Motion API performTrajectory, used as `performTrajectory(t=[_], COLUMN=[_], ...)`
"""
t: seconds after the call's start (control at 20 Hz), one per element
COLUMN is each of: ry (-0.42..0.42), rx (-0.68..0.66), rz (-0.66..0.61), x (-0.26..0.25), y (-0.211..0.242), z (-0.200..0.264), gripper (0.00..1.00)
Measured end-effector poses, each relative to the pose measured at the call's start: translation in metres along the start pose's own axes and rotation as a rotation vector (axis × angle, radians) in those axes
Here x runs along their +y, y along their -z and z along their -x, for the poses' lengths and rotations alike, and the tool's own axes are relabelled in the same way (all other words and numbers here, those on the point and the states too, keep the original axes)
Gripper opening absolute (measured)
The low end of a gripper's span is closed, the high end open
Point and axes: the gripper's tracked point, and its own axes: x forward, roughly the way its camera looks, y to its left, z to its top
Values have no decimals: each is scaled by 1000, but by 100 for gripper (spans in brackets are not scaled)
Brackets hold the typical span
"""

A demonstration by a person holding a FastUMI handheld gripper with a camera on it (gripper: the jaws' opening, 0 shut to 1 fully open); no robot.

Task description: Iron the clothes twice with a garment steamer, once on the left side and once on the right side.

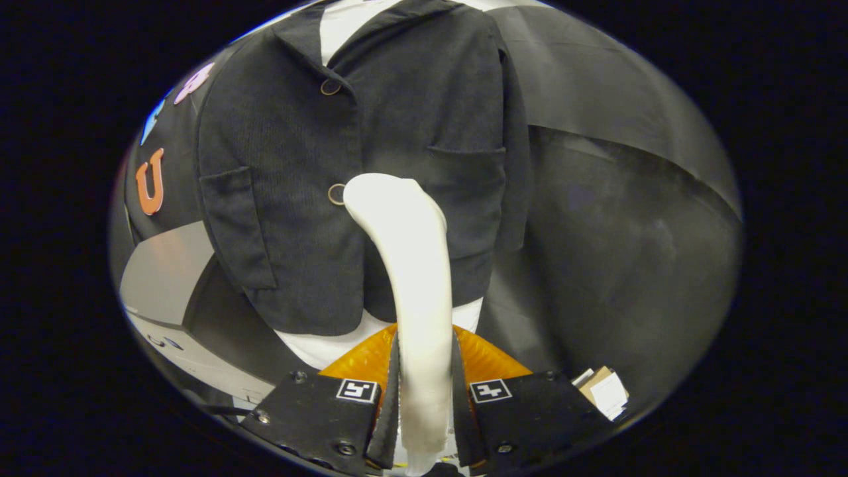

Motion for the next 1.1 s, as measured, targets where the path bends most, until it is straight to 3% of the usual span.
performTrajectory(t=[0.7,0.95,1.1], ry=[-176,-158,-156], rx=[3,-50,-102], rz=[-80,-97,-82], x=[14,15,25], y=[2,25,52], z=[2,56,139], gripper=[38,38,38])
